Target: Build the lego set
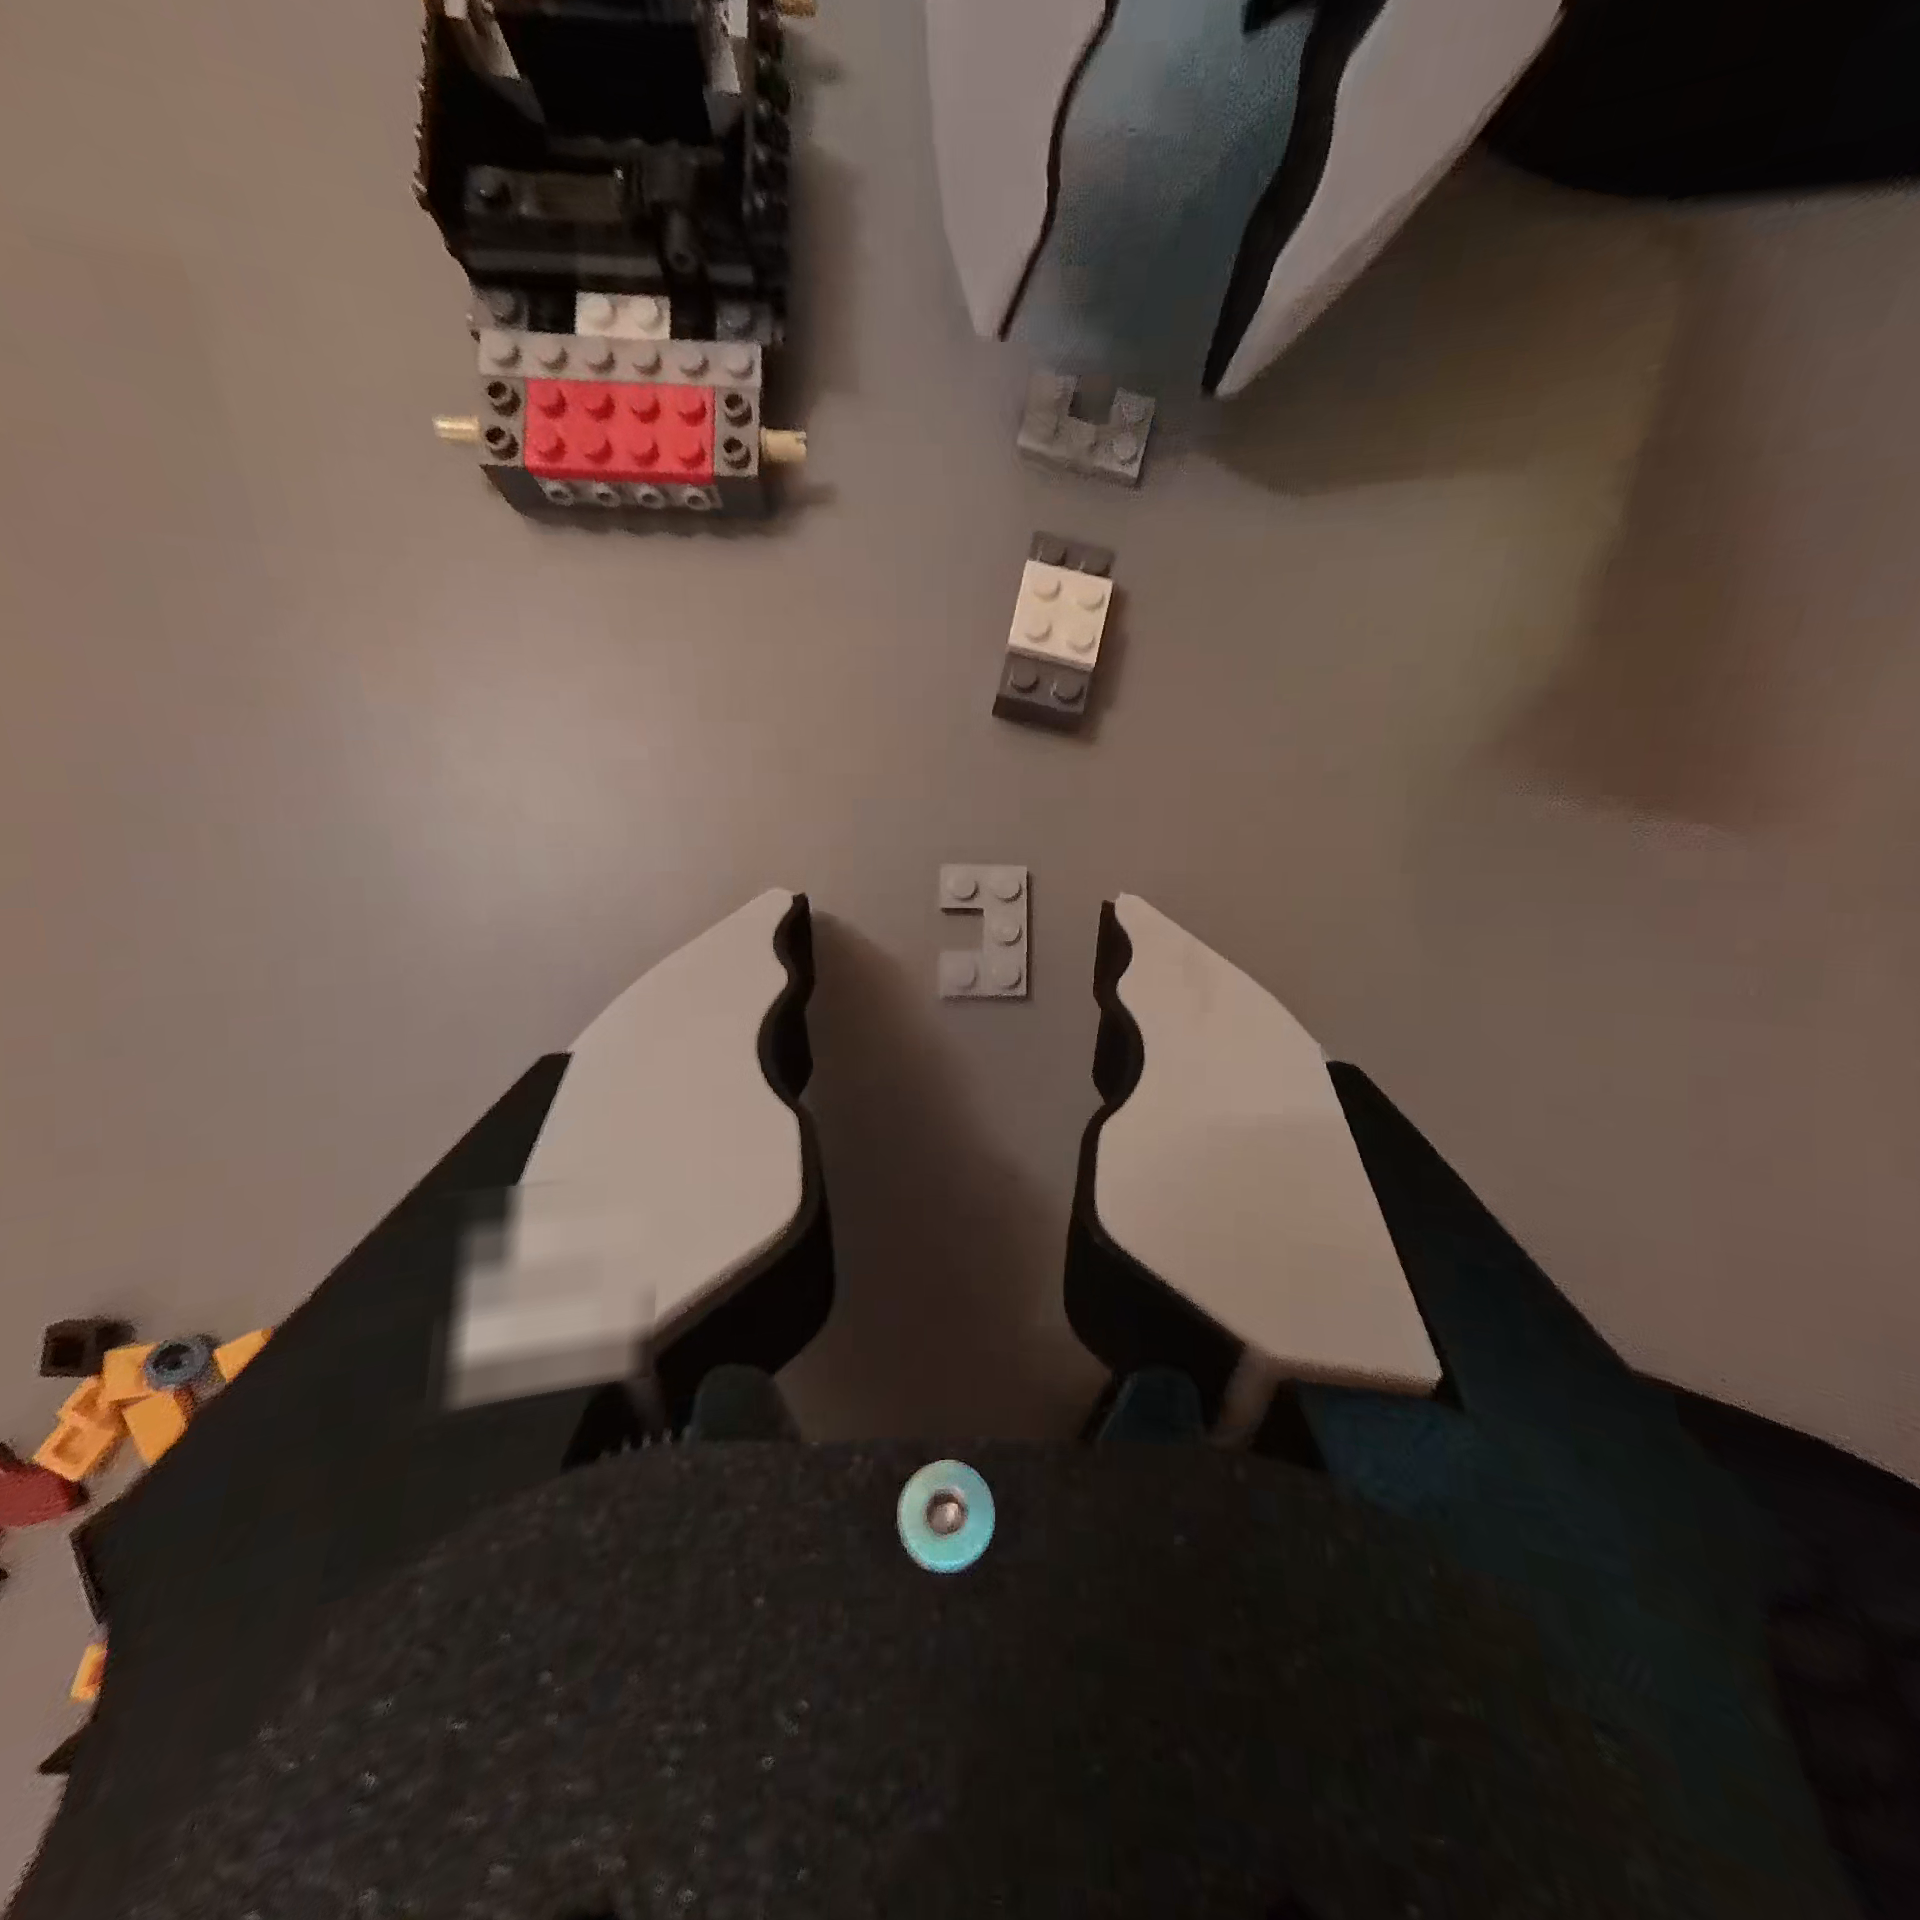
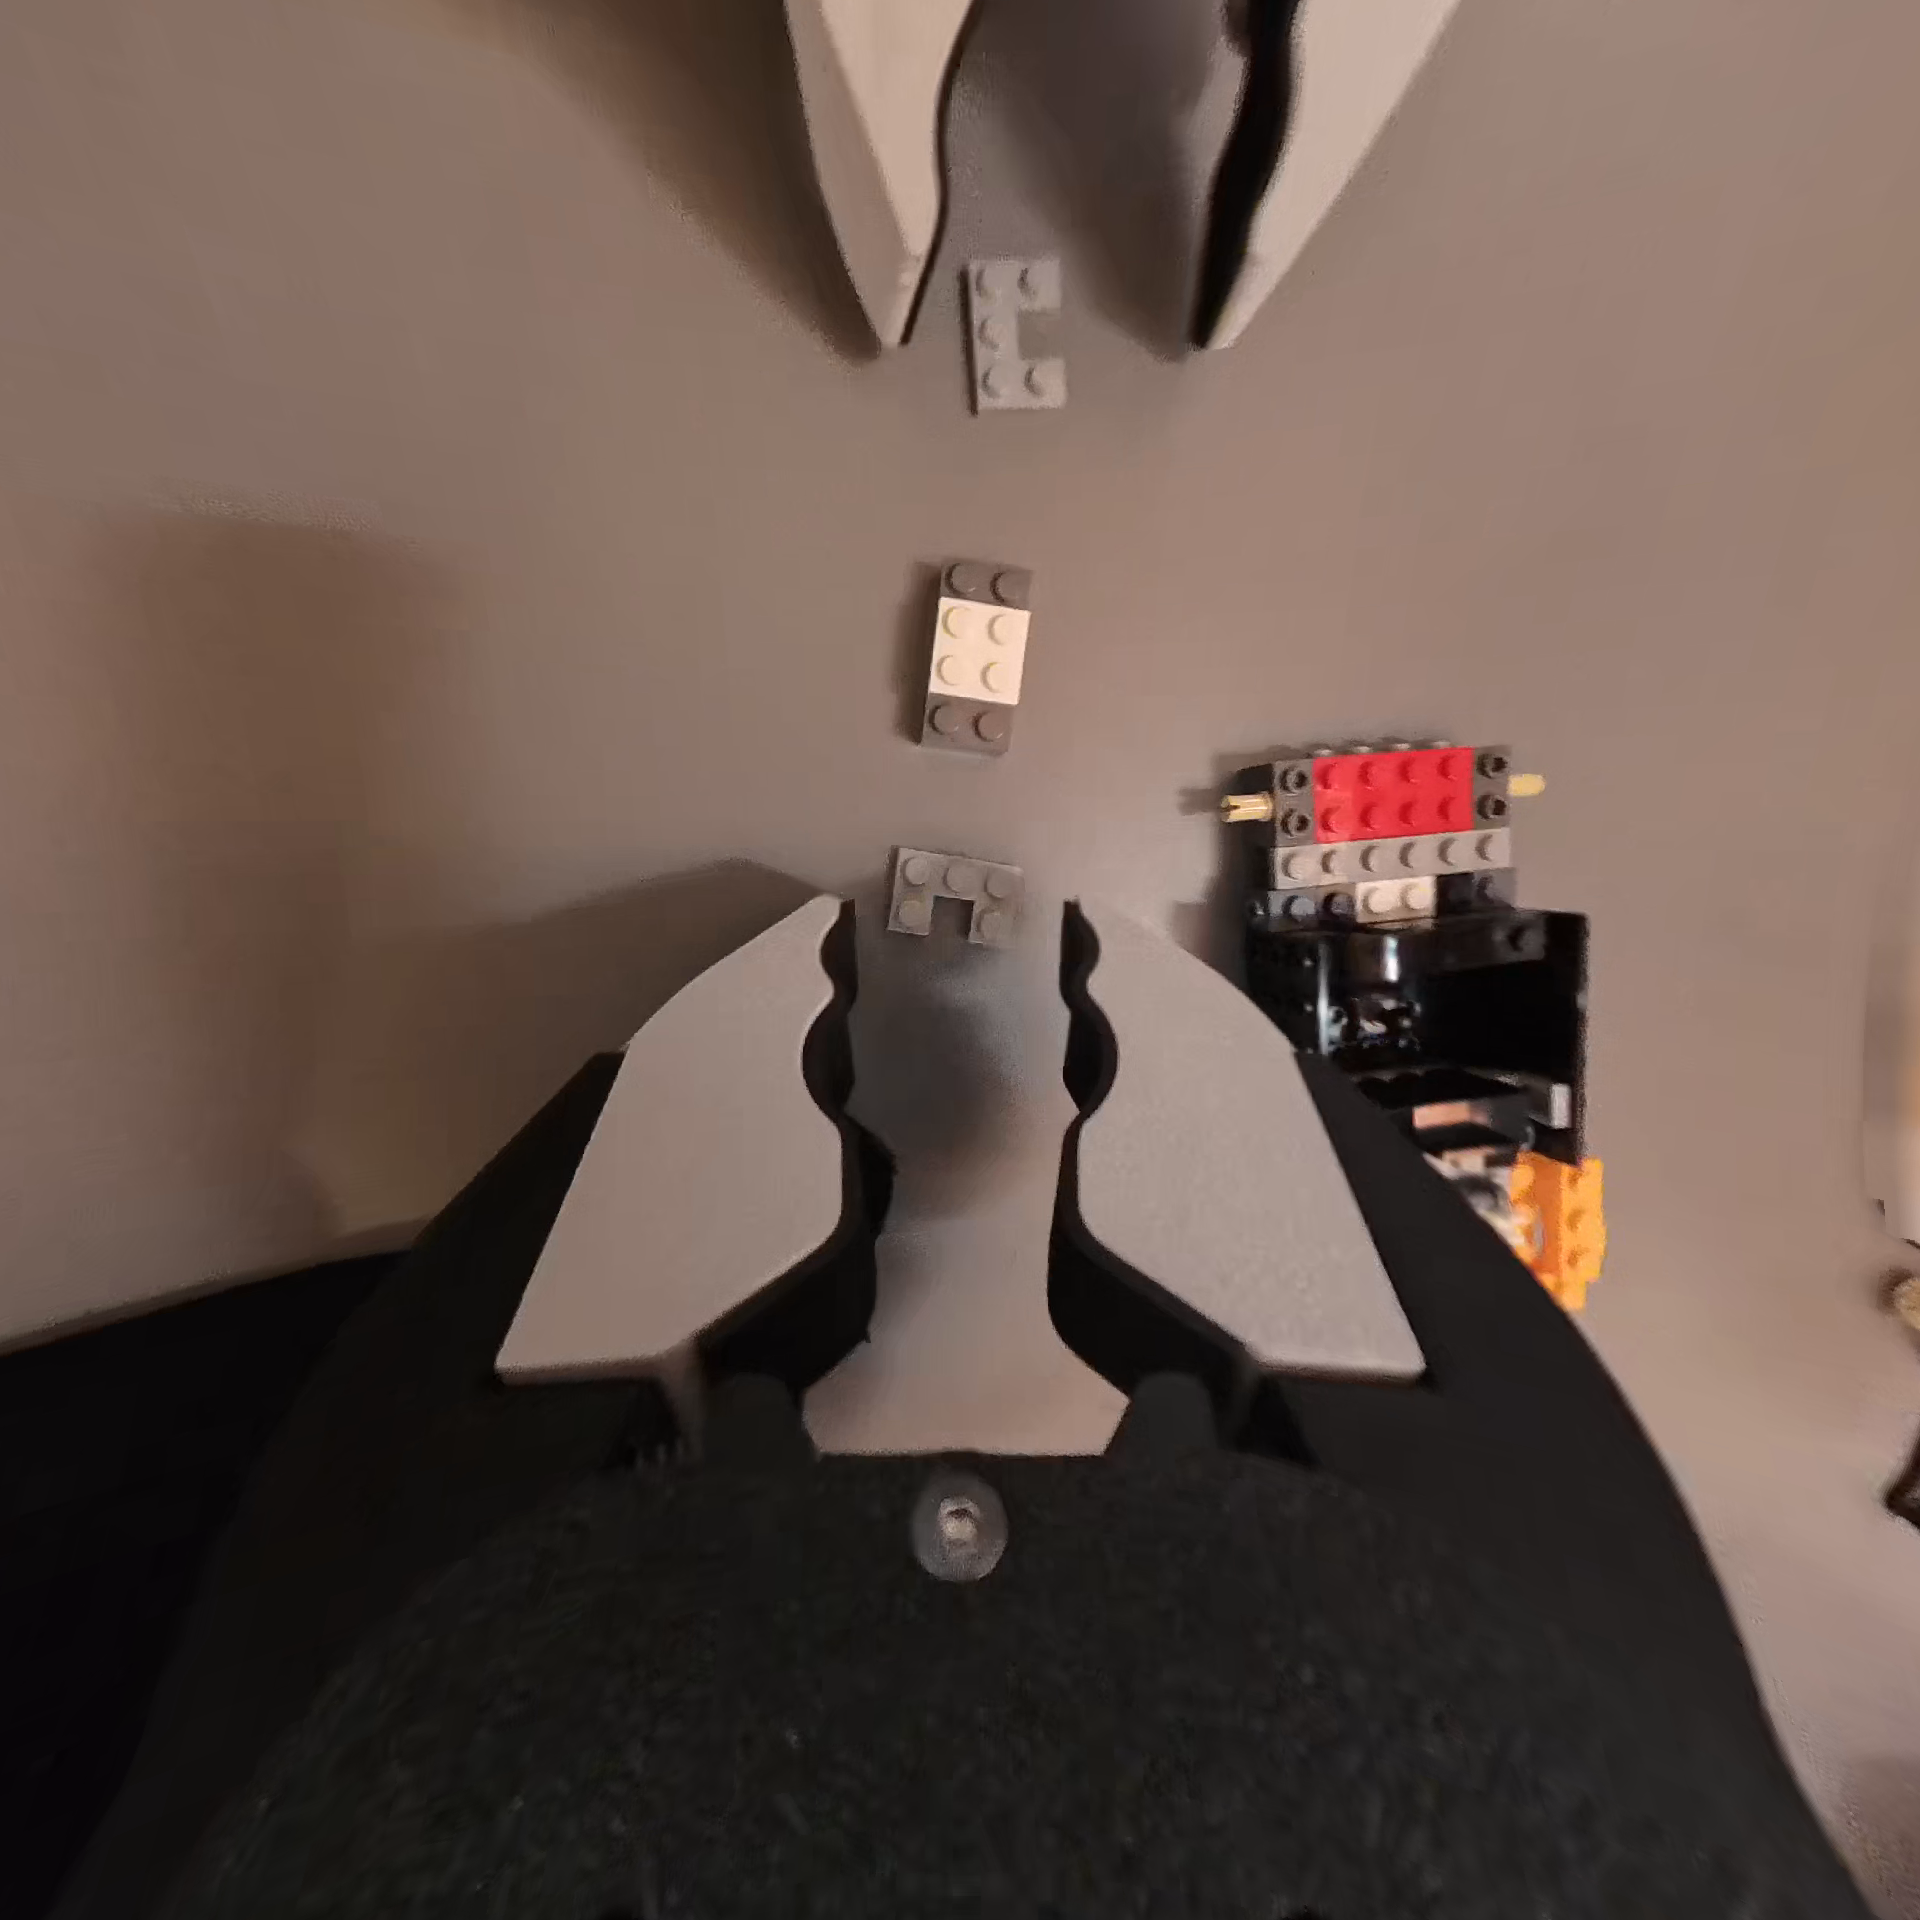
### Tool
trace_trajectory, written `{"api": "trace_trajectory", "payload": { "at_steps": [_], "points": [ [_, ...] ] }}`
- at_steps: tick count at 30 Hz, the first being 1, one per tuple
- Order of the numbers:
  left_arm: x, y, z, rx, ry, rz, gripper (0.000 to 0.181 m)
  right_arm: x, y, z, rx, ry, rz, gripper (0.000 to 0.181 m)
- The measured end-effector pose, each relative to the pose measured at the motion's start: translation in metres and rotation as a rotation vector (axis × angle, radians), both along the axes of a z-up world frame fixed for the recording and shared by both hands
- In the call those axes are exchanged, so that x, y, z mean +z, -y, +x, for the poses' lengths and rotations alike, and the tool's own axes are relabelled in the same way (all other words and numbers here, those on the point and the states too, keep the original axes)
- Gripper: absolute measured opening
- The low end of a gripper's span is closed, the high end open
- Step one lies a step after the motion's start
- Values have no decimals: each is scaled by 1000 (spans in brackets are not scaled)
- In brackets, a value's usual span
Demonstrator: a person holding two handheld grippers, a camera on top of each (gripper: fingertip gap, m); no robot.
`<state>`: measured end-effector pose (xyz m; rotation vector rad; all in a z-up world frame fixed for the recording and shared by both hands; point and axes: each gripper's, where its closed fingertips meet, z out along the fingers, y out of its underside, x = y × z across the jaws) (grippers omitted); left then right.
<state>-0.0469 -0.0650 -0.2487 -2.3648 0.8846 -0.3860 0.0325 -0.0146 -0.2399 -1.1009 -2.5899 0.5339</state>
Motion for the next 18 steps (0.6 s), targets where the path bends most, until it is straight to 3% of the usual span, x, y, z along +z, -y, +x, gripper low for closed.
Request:
{"api": "trace_trajectory", "payload": {
  "at_steps": [6,10,14,18],
  "points": [
    [-5,7,-1,-20,-44,-24,47,16,9,-8,-78,-141,-69,37],
    [-5,7,-2,-21,-75,-14,40,9,17,-18,-87,-149,-71,38],
    [-5,7,0,-27,-67,-10,16,1,20,-29,-85,-128,-64,38],
    [-5,6,0,-27,-45,-10,15,-6,25,-34,-60,-89,-73,41]
  ]
}}
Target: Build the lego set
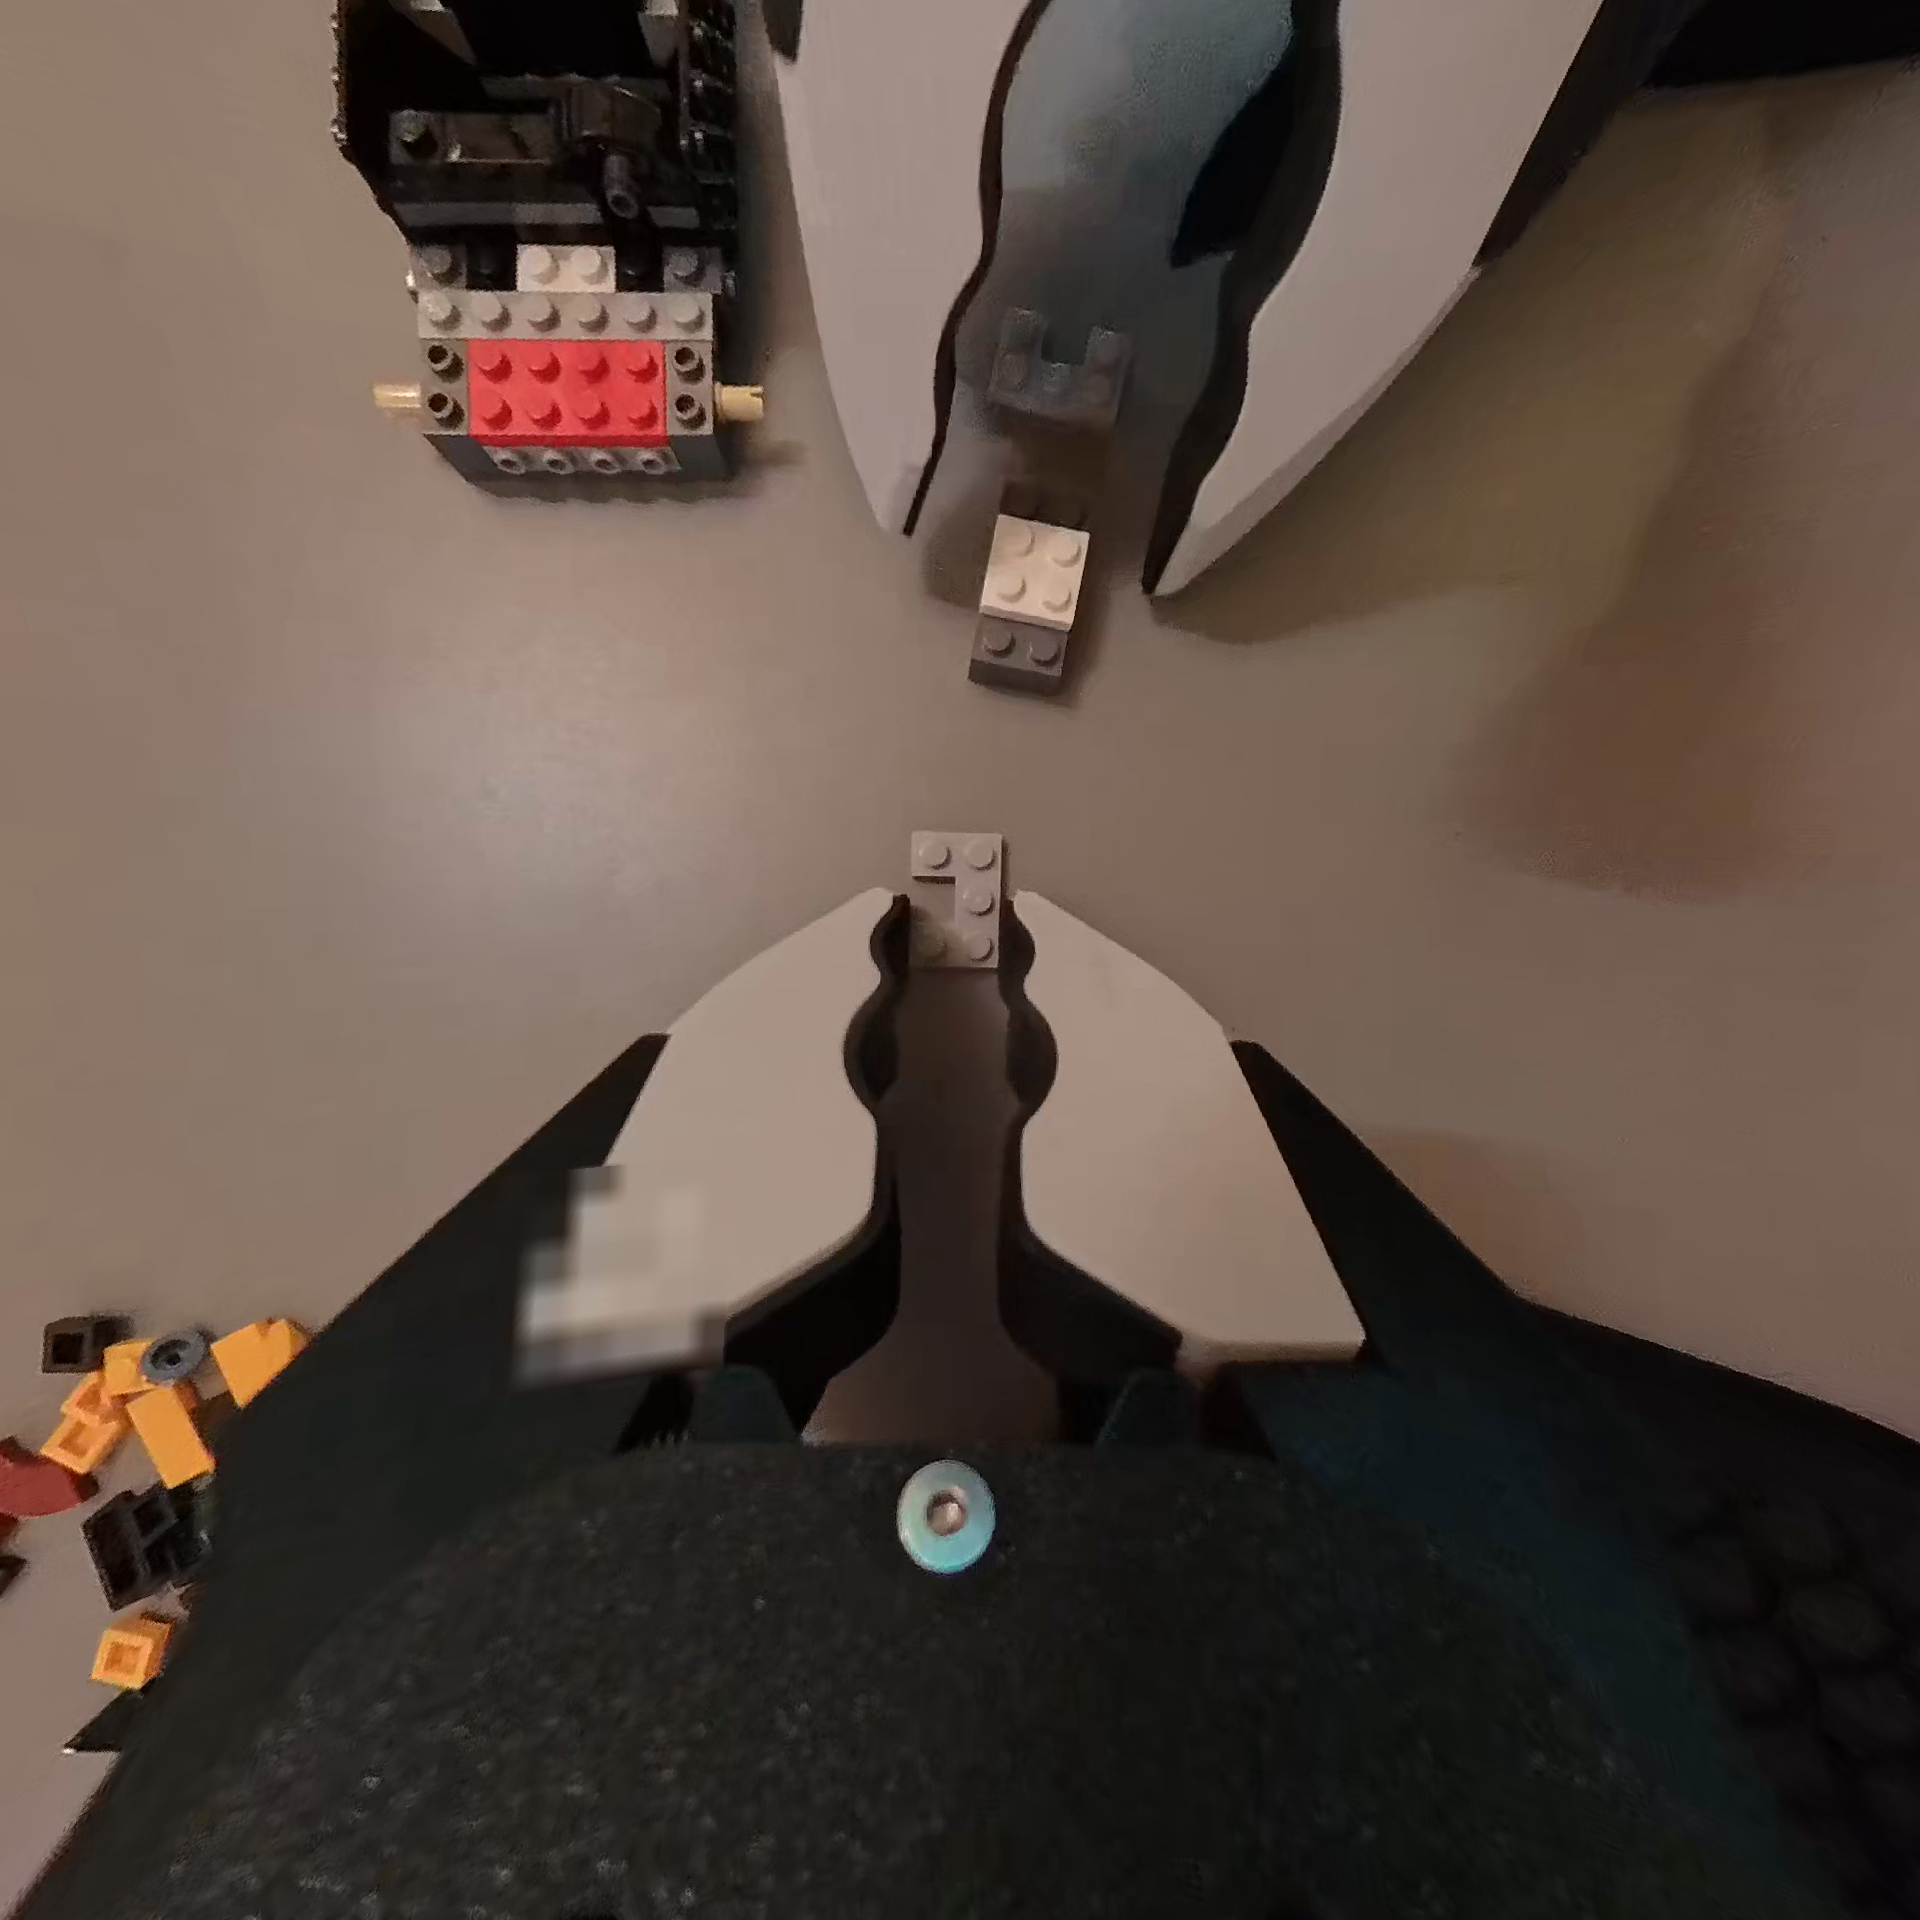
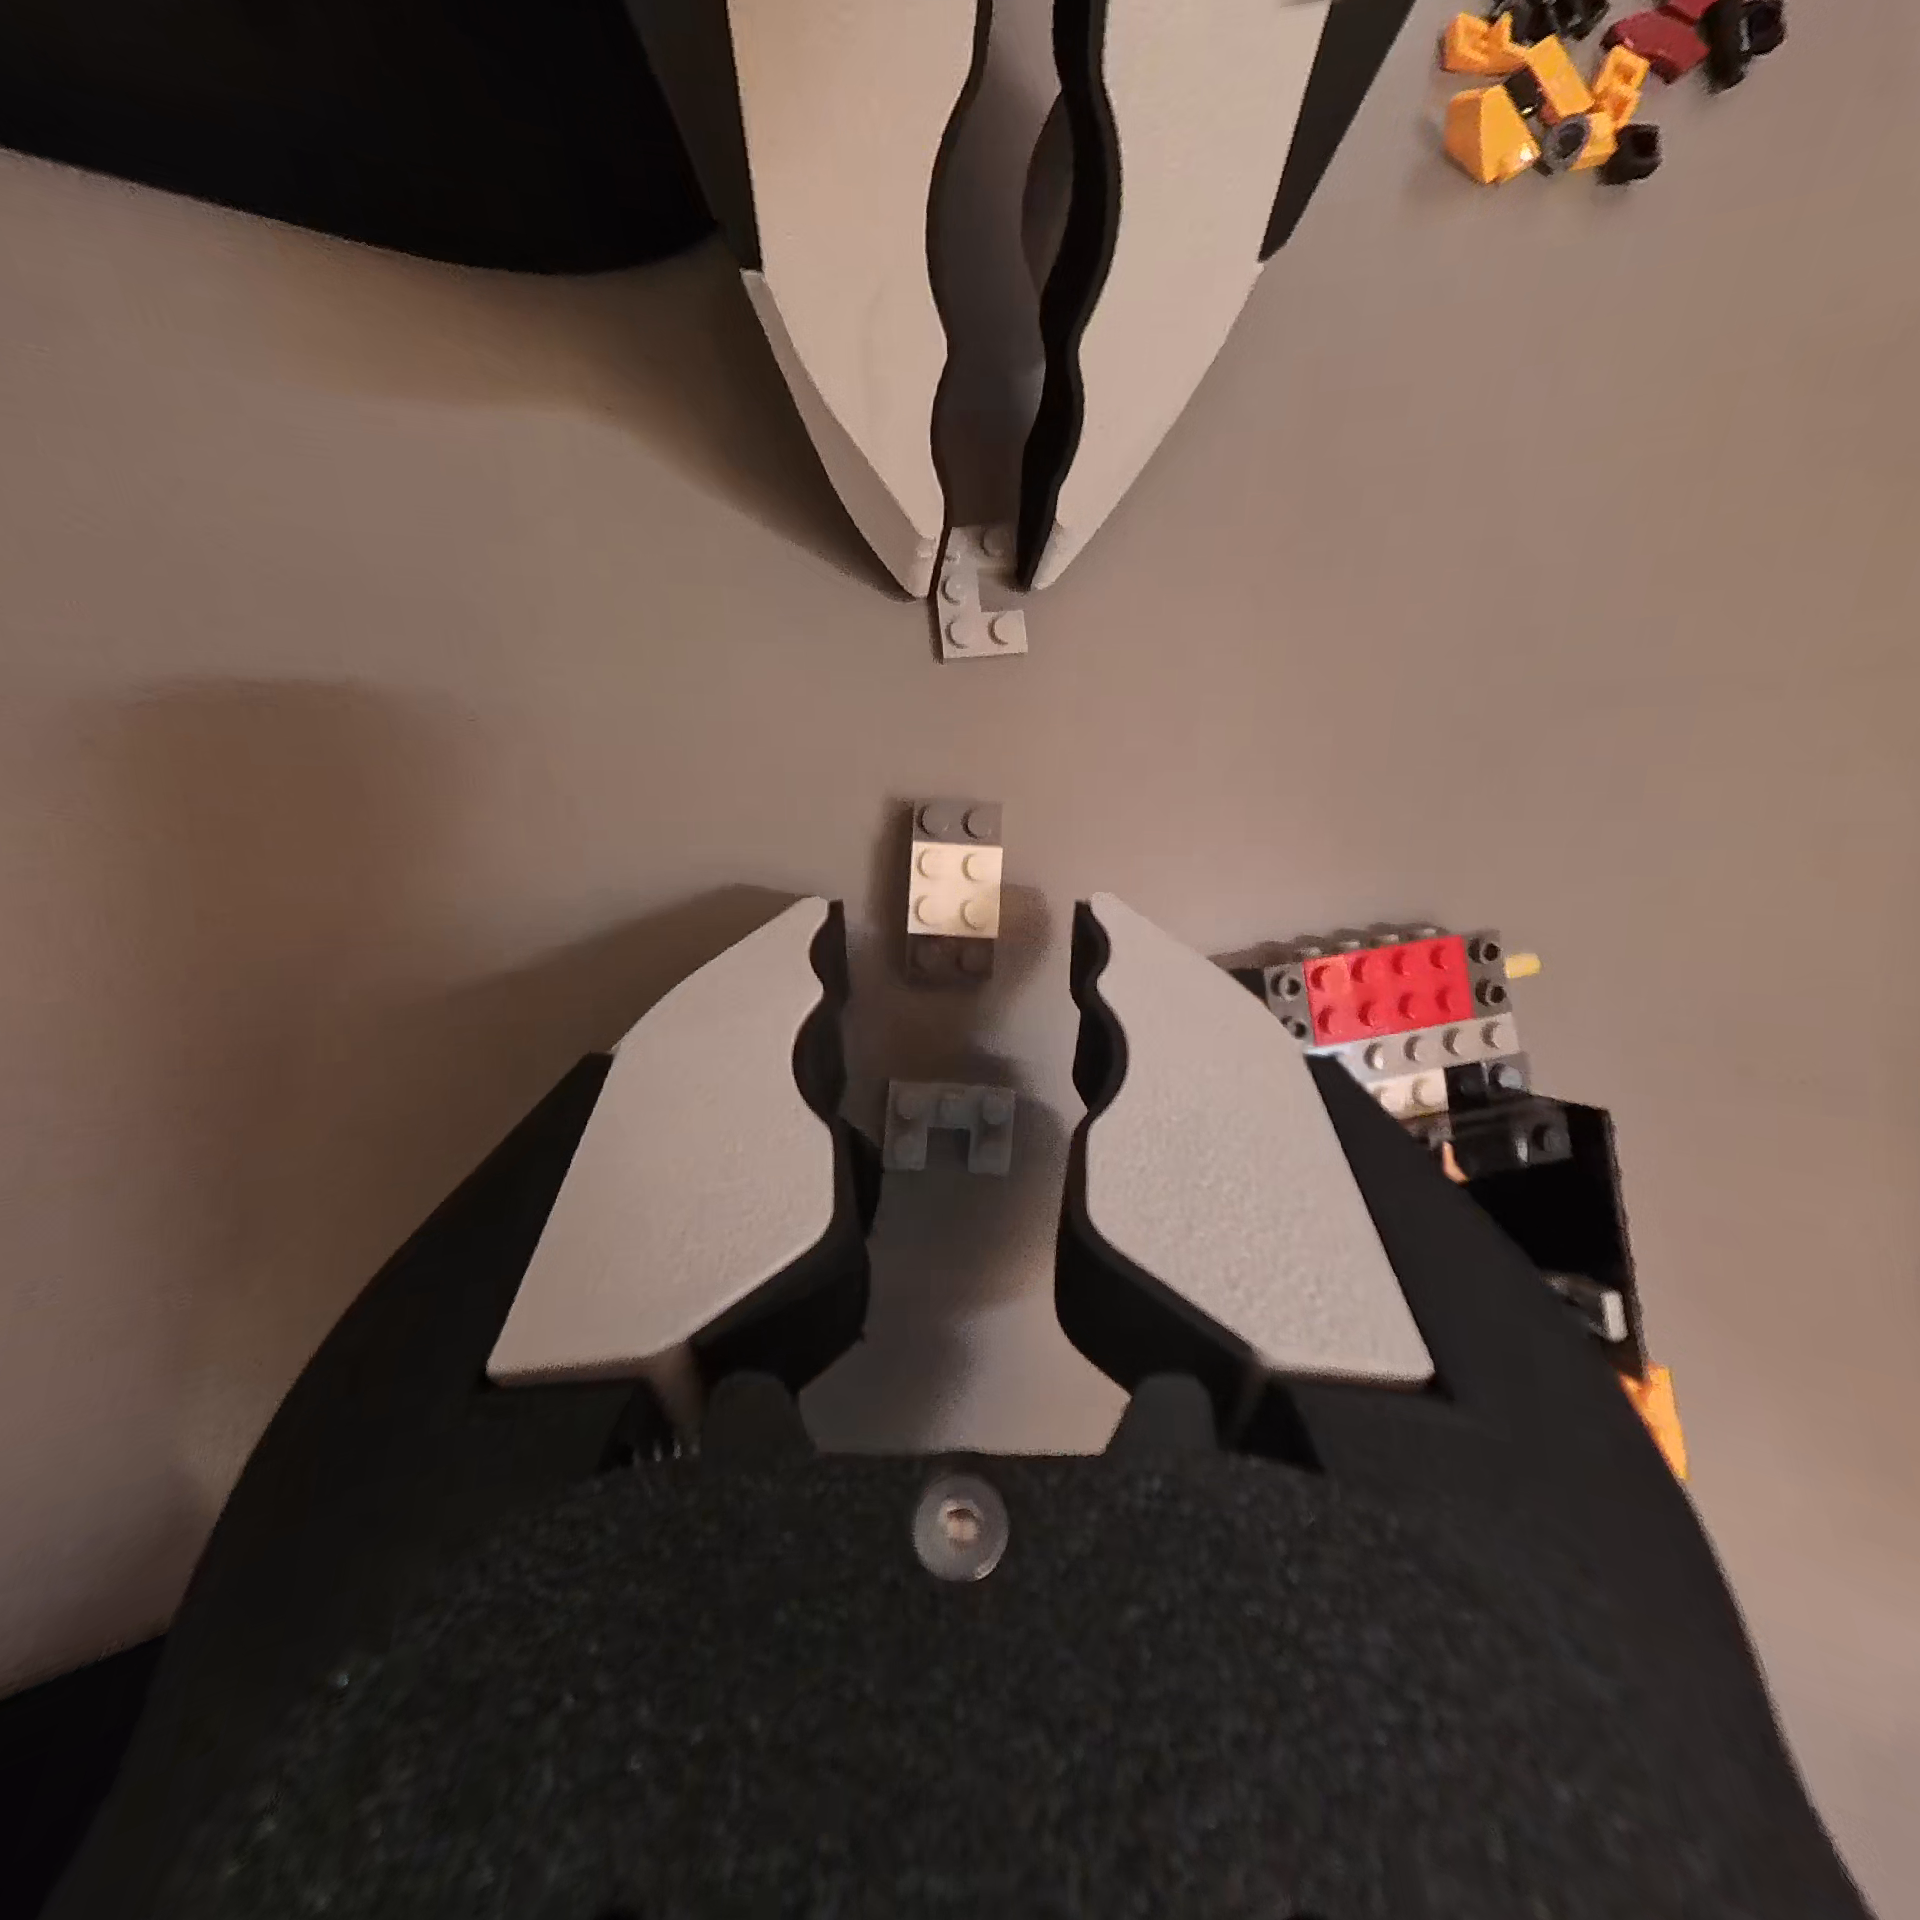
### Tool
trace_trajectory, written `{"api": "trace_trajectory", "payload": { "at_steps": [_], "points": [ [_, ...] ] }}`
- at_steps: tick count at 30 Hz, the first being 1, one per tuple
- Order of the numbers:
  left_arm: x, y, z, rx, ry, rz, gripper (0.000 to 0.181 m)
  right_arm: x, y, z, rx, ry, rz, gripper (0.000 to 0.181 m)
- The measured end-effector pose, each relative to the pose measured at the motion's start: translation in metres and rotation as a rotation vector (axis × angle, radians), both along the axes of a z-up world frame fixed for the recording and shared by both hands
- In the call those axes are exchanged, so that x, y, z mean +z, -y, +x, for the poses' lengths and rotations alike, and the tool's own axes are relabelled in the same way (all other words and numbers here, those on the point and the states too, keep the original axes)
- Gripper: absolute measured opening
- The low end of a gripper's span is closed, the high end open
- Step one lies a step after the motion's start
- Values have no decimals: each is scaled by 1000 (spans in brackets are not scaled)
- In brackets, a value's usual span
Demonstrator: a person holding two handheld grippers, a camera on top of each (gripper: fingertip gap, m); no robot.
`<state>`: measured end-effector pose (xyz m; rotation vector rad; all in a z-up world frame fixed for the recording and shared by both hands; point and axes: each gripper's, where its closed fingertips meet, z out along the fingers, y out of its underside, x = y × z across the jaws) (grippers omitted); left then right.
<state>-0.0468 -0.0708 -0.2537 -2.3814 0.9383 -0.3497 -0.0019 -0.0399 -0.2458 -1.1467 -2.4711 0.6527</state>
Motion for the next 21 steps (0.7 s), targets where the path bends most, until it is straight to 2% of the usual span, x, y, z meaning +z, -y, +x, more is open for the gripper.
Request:
{"api": "trace_trajectory", "payload": {
  "at_steps": [4,10,21],
  "points": [
    [0,-1,2,-8,7,5,16,-4,2,-1,19,23,-1,39],
    [4,-3,6,-19,36,30,16,-6,4,-1,35,21,-15,18],
    [0,-3,8,-28,39,23,15,-6,14,-1,62,9,-31,17]
  ]
}}
